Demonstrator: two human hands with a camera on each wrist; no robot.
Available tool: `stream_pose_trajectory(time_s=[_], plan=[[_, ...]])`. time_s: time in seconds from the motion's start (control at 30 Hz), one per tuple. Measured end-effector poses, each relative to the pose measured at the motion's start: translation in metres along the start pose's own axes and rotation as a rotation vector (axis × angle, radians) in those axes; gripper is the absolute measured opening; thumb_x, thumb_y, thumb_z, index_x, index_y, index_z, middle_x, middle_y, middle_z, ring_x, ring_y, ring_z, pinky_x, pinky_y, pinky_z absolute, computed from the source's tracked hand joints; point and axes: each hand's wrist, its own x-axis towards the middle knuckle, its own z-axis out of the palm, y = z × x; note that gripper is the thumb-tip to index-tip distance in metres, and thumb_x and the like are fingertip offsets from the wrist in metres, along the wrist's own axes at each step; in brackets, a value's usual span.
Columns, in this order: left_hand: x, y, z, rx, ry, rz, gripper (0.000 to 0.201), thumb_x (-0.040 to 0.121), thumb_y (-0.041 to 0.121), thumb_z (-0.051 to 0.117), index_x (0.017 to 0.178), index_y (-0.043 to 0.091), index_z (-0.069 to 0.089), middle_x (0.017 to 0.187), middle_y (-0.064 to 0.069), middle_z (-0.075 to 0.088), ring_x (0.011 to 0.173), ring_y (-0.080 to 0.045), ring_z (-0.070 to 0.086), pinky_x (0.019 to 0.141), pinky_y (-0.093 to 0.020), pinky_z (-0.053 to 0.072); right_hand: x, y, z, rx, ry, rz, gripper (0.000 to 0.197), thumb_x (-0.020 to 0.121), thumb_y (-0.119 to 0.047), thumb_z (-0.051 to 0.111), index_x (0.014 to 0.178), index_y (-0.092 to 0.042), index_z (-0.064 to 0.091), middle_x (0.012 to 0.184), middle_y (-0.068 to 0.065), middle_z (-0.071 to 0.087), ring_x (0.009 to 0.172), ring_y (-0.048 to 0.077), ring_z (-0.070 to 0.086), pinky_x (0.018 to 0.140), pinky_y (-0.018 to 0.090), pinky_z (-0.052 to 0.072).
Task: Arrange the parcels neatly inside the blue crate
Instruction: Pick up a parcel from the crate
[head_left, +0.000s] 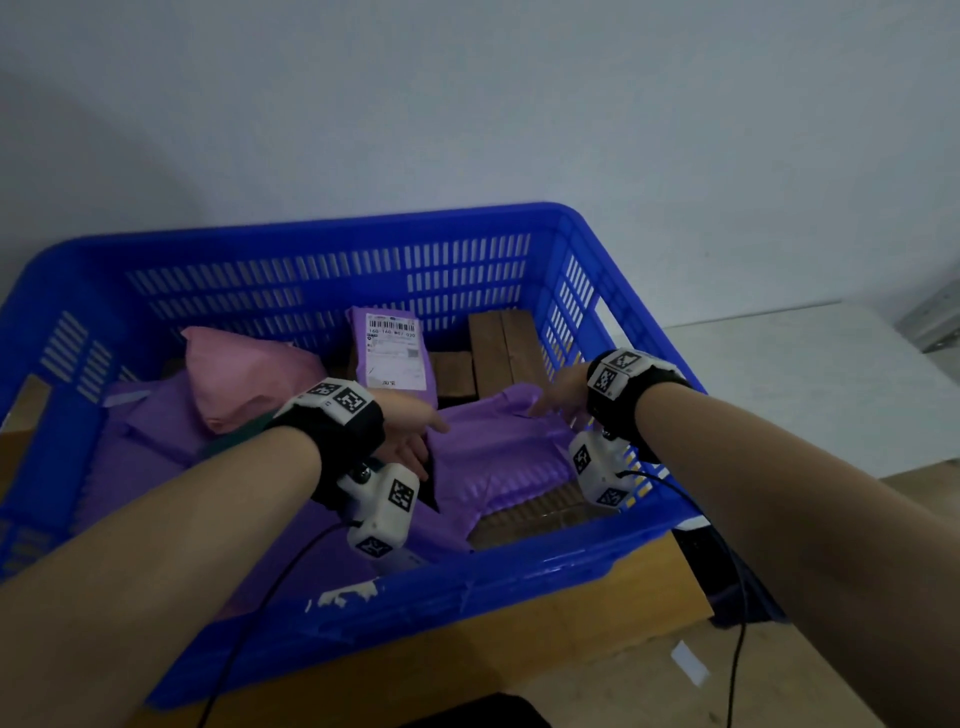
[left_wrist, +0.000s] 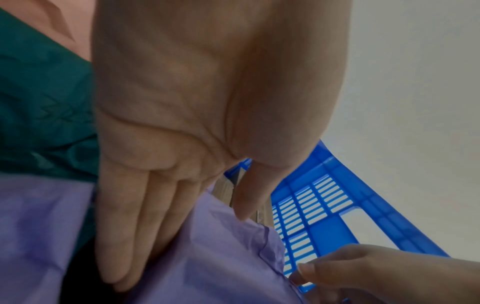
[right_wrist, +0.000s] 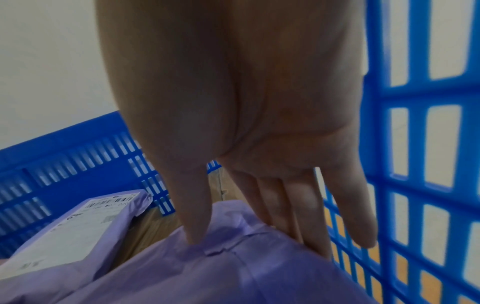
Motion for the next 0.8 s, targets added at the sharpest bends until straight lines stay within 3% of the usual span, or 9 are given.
stream_pose_trajectory(time_s=[0.17, 0.27, 0.33, 0.43, 0.53, 0.6, 0.67, 0.7, 0.8], plan=[[-0.004, 0.005, 0.006, -0.019, 0.051, 0.123, 0.061, 0.1, 0.027, 0.04, 0.151, 0.008, 0.013, 0.151, -0.027, 0.029, 0.125, -0.038, 0.051, 0.093, -0.039, 0.046, -0.006, 0.001, -0.008, 0.08, 0.02, 0.01, 0.059, 0.089, -0.038, 0.062, 0.129, 0.003, 0.049, 0.092, 0.014, 0.058, 0.067, 0.024, 0.055, 0.054, 0.032, 0.046], [-0.01, 0.012, 0.008, -0.026, 0.073, 0.199, 0.057, 0.1, 0.025, 0.04, 0.149, 0.003, 0.02, 0.146, -0.027, 0.035, 0.117, -0.039, 0.056, 0.085, -0.036, 0.051, -0.018, 0.0, -0.02, 0.056, 0.071, -0.008, 0.056, 0.09, -0.037, 0.061, 0.128, 0.003, 0.05, 0.078, 0.01, 0.052, 0.066, 0.024, 0.052, 0.063, 0.035, 0.048], [-0.018, 0.02, 0.009, -0.034, 0.058, 0.256, 0.055, 0.099, 0.024, 0.041, 0.147, 0.001, 0.025, 0.142, -0.028, 0.042, 0.112, -0.038, 0.058, 0.078, -0.034, 0.053, -0.023, -0.002, -0.033, 0.102, 0.063, -0.009, 0.056, 0.088, -0.035, 0.063, 0.129, 0.001, 0.049, 0.088, 0.015, 0.056, 0.077, 0.029, 0.057, 0.07, 0.037, 0.051], [-0.033, 0.035, 0.004, -0.052, 0.07, 0.317, 0.058, 0.098, 0.025, 0.043, 0.148, 0.001, 0.024, 0.142, -0.03, 0.042, 0.115, -0.038, 0.057, 0.081, -0.035, 0.052, -0.037, -0.012, -0.052, 0.145, 0.062, -0.029, 0.057, 0.086, -0.037, 0.065, 0.129, -0.004, 0.05, 0.109, 0.016, 0.061, 0.093, 0.033, 0.062, 0.083, 0.041, 0.054], [-0.048, 0.048, -0.009, -0.105, 0.13, 0.383, 0.063, 0.098, 0.026, 0.044, 0.149, 0.0, 0.017, 0.143, -0.034, 0.037, 0.121, -0.042, 0.053, 0.09, -0.039, 0.049, -0.058, -0.024, -0.07, 0.089, 0.212, -0.095, 0.042, 0.087, -0.041, 0.062, 0.119, -0.014, 0.052, 0.077, 0.005, 0.05, 0.067, 0.022, 0.05, 0.062, 0.028, 0.043], [-0.059, 0.052, -0.021, -0.166, 0.203, 0.445, 0.064, 0.098, 0.023, 0.046, 0.15, 0.002, 0.015, 0.144, -0.035, 0.034, 0.119, -0.044, 0.053, 0.093, -0.042, 0.048, -0.061, -0.031, -0.081, 0.105, 0.298, -0.14, 0.053, 0.077, -0.053, 0.061, 0.114, -0.015, 0.054, 0.076, 0.005, 0.05, 0.077, 0.026, 0.054, 0.068, 0.027, 0.045], [-0.069, 0.055, -0.033, -0.241, 0.271, 0.505, 0.063, 0.097, 0.023, 0.049, 0.149, 0.005, 0.018, 0.146, -0.03, 0.032, 0.122, -0.043, 0.05, 0.092, -0.04, 0.046, -0.061, -0.04, -0.088, 0.224, 0.321, -0.173, 0.06, 0.07, -0.059, 0.061, 0.107, -0.013, 0.052, 0.073, 0.01, 0.053, 0.086, 0.033, 0.06, 0.081, 0.038, 0.052], [-0.073, 0.055, -0.039, -0.28, 0.302, 0.54, 0.061, 0.096, 0.023, 0.05, 0.148, 0.007, 0.022, 0.147, -0.027, 0.032, 0.123, -0.041, 0.049, 0.091, -0.04, 0.045, -0.062, -0.045, -0.09, 0.337, 0.314, -0.185, 0.056, 0.075, -0.057, 0.062, 0.106, -0.012, 0.05, 0.071, 0.013, 0.053, 0.08, 0.034, 0.061, 0.078, 0.039, 0.052], [-0.082, 0.053, -0.057, -0.379, 0.373, 0.632, 0.055, 0.096, 0.026, 0.05, 0.145, 0.009, 0.031, 0.146, -0.016, 0.036, 0.126, -0.038, 0.044, 0.091, -0.04, 0.043, -0.064, -0.06, -0.089, 0.634, 0.254, -0.211, 0.047, 0.085, -0.054, 0.057, 0.108, -0.014, 0.048, 0.067, 0.012, 0.046, 0.055, 0.024, 0.047, 0.059, 0.026, 0.041]])
